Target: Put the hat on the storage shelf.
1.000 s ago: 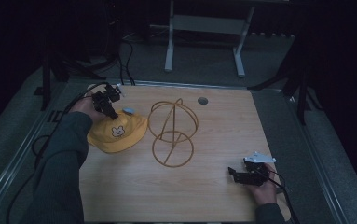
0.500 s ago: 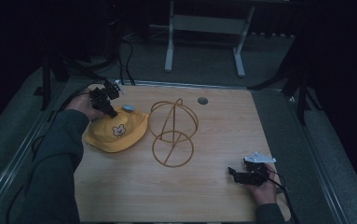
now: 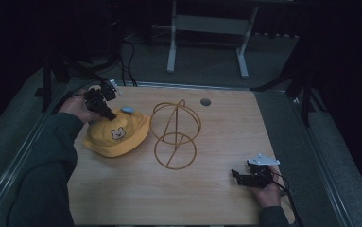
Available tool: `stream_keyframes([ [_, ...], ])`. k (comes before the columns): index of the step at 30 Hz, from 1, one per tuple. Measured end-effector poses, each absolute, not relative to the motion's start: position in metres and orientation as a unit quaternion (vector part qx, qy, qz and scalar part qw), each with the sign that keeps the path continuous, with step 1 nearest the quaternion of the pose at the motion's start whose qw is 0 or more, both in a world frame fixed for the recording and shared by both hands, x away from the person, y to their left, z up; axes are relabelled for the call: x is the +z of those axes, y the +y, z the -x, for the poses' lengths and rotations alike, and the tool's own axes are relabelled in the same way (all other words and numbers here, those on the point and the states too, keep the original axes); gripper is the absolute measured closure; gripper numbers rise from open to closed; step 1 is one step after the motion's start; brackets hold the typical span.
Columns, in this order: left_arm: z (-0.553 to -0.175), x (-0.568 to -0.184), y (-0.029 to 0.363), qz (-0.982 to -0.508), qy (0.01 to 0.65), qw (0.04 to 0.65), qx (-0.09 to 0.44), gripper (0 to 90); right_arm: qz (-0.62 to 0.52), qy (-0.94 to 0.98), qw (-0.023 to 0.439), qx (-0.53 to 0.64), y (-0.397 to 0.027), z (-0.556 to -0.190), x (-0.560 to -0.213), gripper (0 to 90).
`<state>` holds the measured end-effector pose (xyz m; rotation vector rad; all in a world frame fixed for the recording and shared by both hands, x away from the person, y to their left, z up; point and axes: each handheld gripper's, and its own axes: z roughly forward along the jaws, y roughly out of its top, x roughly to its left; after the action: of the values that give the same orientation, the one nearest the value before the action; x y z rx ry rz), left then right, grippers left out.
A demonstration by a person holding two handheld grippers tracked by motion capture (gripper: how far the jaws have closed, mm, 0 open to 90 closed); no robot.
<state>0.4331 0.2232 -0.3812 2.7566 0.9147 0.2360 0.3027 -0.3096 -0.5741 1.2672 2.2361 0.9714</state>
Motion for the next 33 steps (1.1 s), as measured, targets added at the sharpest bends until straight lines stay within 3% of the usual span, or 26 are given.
stream_keyframes([
  [33, -0.401, -0.348, 0.247, -0.936, 0.297, 0.167, 0.091, 78.6, -0.453, 0.798, 0.196, 0.347, -0.309, -0.303, -0.574, 18.3],
])
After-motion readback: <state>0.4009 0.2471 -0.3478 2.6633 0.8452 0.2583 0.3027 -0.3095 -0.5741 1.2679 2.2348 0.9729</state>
